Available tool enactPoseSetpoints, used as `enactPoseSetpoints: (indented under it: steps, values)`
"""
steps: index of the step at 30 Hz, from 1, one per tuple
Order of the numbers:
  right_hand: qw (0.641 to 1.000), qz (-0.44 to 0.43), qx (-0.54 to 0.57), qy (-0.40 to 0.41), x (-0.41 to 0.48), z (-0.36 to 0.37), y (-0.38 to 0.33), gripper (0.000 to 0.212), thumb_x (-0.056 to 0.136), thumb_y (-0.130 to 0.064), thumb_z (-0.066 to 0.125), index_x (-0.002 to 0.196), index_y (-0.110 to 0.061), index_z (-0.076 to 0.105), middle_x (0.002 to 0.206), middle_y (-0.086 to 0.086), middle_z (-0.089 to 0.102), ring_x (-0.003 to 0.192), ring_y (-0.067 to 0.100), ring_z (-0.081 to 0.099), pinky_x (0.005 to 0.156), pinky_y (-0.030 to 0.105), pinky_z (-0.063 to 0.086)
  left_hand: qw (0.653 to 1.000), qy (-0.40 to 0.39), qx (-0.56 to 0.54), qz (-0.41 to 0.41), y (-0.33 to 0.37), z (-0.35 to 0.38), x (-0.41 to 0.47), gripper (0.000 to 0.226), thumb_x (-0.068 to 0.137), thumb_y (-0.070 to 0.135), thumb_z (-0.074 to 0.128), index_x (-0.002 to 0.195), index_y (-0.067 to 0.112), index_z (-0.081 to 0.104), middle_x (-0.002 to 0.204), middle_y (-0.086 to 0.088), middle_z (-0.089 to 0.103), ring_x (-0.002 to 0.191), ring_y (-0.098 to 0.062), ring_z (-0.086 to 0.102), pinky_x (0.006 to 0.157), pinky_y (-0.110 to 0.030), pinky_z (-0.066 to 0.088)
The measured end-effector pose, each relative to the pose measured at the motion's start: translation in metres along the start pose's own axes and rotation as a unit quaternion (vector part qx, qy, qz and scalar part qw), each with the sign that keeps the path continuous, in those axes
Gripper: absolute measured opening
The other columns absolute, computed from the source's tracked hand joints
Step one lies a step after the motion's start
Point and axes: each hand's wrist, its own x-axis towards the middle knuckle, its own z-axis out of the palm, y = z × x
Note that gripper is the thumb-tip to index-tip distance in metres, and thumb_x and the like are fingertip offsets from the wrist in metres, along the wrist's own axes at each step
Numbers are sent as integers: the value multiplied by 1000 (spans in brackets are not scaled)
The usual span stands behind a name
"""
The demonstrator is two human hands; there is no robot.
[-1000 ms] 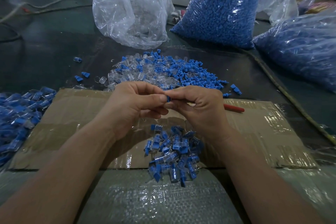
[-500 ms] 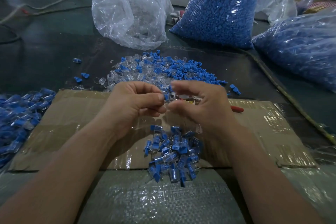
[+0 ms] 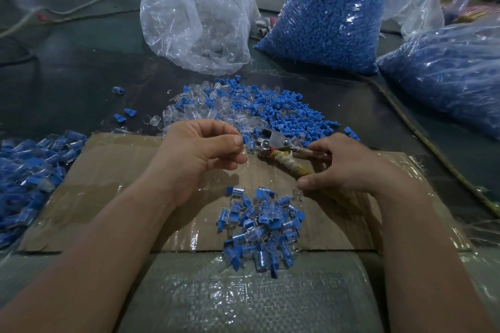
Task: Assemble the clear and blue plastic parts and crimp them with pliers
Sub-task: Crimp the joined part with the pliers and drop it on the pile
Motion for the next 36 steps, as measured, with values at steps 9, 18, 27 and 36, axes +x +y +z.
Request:
enactPoseSetpoints:
  steps: [9,18,27,36]
  values:
    - [998,-11,30,47,-2,1,-8,36,62,-45,77,89,-32,57,82,-17,45,74,3,42,59,26,35,1000,0,-8,-2,-2,-1,1,9,60,8,66,68,7,65,60,-6,67,57,-16,67,49,-17,51]
    - [988,-23,-50,145,8,10,-10,9,73,-18,64,78,-22,57,81,-1,56,68,13,46,54,26,31,1000,6,-15,0,-2,0,0,17,62,8,61,78,1,59,63,-8,67,60,-17,68,51,-18,53]
    - [953,-78,120,267,-1,16,-18,24,72,-15,63,86,-24,47,71,-14,47,62,1,43,52,21,30,998,45,-21,46,0,2,-1,13,66,8,60,79,5,58,64,-4,68,62,-14,67,54,-17,53]
    - [966,-158,94,179,-1,27,-34,28,76,-18,66,93,-22,45,89,-7,44,77,12,42,60,23,32,990,88,41,104,-2,3,0,7,80,0,60,80,7,60,66,0,69,63,-11,67,53,-16,51]
